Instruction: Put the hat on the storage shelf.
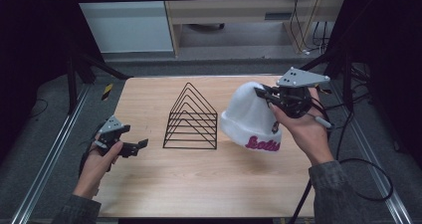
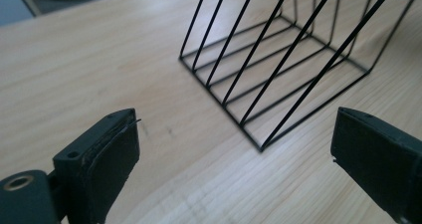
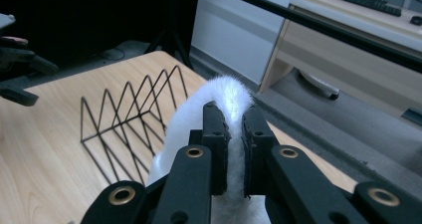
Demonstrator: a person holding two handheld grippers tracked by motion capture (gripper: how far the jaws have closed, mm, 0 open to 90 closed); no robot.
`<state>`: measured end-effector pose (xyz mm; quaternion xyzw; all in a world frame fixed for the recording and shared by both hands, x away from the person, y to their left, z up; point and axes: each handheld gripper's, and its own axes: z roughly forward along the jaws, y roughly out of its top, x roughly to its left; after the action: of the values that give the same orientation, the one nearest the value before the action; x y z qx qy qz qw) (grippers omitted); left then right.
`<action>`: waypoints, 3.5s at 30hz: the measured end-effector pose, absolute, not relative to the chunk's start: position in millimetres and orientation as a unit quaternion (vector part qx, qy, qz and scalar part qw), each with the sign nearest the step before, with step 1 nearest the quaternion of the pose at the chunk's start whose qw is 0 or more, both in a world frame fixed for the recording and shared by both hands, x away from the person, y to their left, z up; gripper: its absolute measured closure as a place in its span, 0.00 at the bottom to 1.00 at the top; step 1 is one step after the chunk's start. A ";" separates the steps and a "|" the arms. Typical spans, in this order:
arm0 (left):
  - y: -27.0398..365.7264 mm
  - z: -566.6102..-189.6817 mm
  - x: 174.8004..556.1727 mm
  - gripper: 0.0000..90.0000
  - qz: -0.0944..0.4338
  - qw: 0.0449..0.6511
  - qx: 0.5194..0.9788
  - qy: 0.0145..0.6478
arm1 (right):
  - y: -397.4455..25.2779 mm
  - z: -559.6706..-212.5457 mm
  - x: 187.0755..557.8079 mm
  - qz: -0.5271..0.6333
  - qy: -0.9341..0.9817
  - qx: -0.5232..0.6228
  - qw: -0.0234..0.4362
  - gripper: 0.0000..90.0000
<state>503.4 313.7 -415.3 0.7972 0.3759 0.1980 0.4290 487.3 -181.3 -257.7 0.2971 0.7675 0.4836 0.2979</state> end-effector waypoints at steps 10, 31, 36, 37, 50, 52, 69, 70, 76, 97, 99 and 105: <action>286.6 -355.6 512.1 0.05 0.222 0.417 0.818 0.329 | -176.8 -226.2 508.3 0.494 0.749 0.302 0.321 0.93; 262.5 -304.1 520.9 0.24 0.232 0.461 0.804 0.295 | -125.3 -163.9 529.9 0.569 0.716 0.251 0.316 0.93; 250.6 -299.4 526.7 0.25 0.226 0.475 0.799 0.293 | -105.4 -159.9 533.3 0.581 0.716 0.234 0.309 0.93; 249.2 -298.9 527.5 0.25 0.223 0.478 0.798 0.292 | -102.2 -160.1 534.3 0.582 0.716 0.231 0.307 0.93; 241.3 -296.4 540.8 0.25 0.201 0.506 0.785 0.296 | -66.9 -162.5 542.8 0.600 0.722 0.206 0.276 0.93; 241.2 -297.1 542.4 0.25 0.199 0.507 0.784 0.297 | -63.0 -163.7 543.2 0.602 0.723 0.202 0.271 0.93; 233.6 -298.8 541.7 0.75 0.184 0.496 0.801 0.281 | -39.3 -167.7 544.2 0.590 0.744 0.178 0.259 0.93; 233.1 -298.3 540.9 0.77 0.186 0.495 0.801 0.281 | -41.2 -168.8 545.9 0.586 0.745 0.182 0.262 0.93; 229.1 -295.9 538.1 0.78 0.205 0.493 0.795 0.287 | -47.6 -173.0 554.1 0.575 0.747 0.198 0.268 0.93; 233.6 -312.9 548.6 0.78 0.230 0.462 0.797 0.314 | -47.3 -202.8 576.6 0.553 0.761 0.219 0.259 0.93; 233.5 -315.8 550.6 0.78 0.229 0.459 0.799 0.315 | -46.4 -205.7 577.7 0.551 0.763 0.220 0.258 0.93; 232.8 -320.6 551.8 0.78 0.235 0.449 0.802 0.315 | -44.7 -212.4 579.0 0.549 0.765 0.218 0.256 0.93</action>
<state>551.8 232.8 -320.6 0.8022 0.3150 0.2353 0.4493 579.0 -44.7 -212.4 0.2183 0.7649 0.5494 0.2559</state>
